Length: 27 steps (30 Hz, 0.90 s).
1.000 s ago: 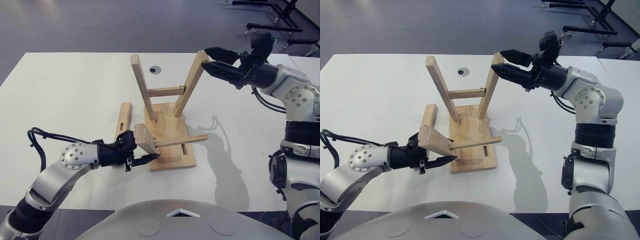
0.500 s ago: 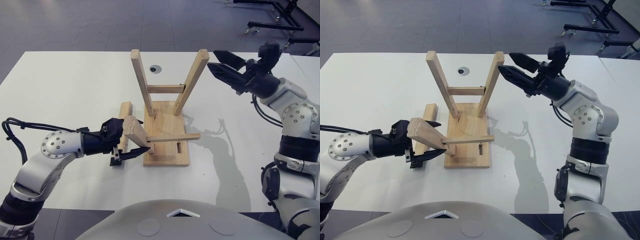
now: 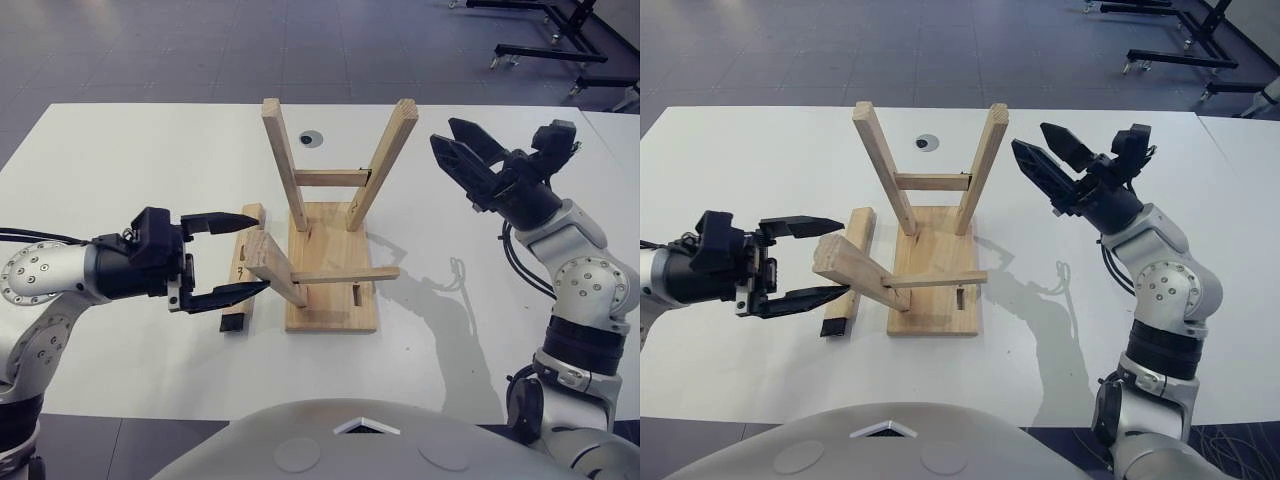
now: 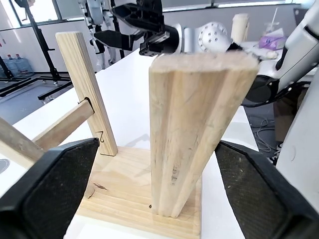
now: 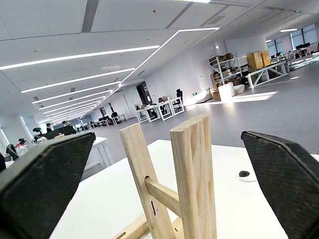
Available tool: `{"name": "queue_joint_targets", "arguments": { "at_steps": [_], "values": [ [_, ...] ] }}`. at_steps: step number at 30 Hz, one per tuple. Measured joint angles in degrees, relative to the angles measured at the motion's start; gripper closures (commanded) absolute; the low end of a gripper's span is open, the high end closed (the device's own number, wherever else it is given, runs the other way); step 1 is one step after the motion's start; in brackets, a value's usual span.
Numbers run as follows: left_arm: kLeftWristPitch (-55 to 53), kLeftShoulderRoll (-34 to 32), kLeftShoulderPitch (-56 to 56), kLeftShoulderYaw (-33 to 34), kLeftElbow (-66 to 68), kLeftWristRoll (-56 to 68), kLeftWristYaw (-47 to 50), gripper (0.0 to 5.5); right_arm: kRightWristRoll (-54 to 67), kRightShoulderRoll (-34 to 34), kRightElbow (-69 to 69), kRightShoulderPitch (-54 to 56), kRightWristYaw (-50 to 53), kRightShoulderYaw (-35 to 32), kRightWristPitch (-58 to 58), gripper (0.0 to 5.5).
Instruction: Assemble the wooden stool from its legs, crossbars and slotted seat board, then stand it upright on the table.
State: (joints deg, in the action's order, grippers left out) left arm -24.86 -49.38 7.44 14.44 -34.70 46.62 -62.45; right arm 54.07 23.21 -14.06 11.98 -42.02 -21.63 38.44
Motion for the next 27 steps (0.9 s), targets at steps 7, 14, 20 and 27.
{"name": "queue_joint_targets", "arguments": {
  "at_steps": [7, 14, 20, 27],
  "values": [
    [0.1, 0.0, 4.4, 4.8, 5.6, -0.2, -1.7, 1.33, 0.7, -1.2, -1.3, -1.6, 1.4, 0.2, -2.3, 0.1],
    [0.3, 1.9, 11.3, 6.7, 5.1, 0.3, -2.7, 1.33, 1.1, -0.5, -0.7, -1.6, 1.4, 0.5, -2.4, 0.1],
    [-2.5, 5.7, 9.3, 1.0, 11.4, -11.0, 11.7, 1.33, 1.0, -0.2, -0.5, -1.4, 1.8, 1.5, -2.7, 0.1],
    [-13.5, 16.8, 2.8, -7.1, 8.2, -15.6, 33.0, 1.33, 1.0, -0.4, -1.5, -2.7, 3.2, 2.6, -2.8, 0.1]
  ]
}}
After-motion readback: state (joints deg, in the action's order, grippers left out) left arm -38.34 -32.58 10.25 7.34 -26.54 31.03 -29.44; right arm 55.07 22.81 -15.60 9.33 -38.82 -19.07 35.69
